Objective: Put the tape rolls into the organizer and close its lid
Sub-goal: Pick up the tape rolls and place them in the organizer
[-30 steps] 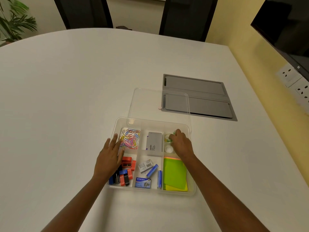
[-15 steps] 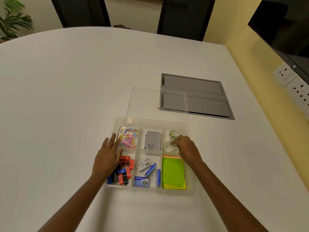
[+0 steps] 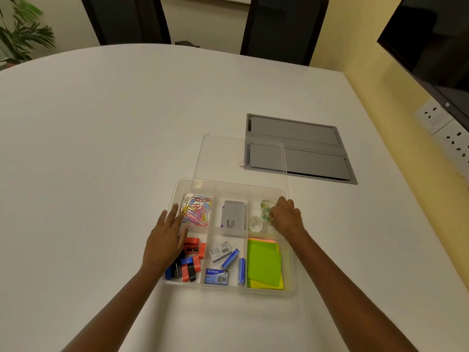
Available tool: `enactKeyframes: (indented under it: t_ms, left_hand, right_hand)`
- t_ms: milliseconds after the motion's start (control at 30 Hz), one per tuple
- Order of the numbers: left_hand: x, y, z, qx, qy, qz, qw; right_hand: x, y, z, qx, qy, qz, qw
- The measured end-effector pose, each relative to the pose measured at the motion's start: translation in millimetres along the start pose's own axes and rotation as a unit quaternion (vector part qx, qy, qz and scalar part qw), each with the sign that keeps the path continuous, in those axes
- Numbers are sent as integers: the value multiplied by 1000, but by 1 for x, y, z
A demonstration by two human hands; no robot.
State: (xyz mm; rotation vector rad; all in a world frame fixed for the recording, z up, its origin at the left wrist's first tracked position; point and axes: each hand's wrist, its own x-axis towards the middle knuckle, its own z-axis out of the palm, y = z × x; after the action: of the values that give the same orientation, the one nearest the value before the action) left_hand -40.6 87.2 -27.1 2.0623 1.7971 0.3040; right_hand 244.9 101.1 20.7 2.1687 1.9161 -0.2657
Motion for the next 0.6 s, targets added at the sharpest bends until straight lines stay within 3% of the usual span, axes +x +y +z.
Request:
enactKeyframes:
  t_ms: [167, 300, 467, 600]
  left_hand:
    - [1, 0, 0, -2, -2, -3, 1000]
    - [1, 0, 1, 0, -7, -6, 1000]
    - [1, 0, 1, 0, -8, -11, 1000]
    - [0, 1, 1, -2, -6, -10, 1000]
  right_hand:
    - [6, 15, -33, 153, -121, 46, 980]
    - [11, 20, -48, 242, -88, 60, 964]
    - [16, 2, -24, 67, 45, 23, 996]
    - [16, -2, 8, -34, 65, -32, 997]
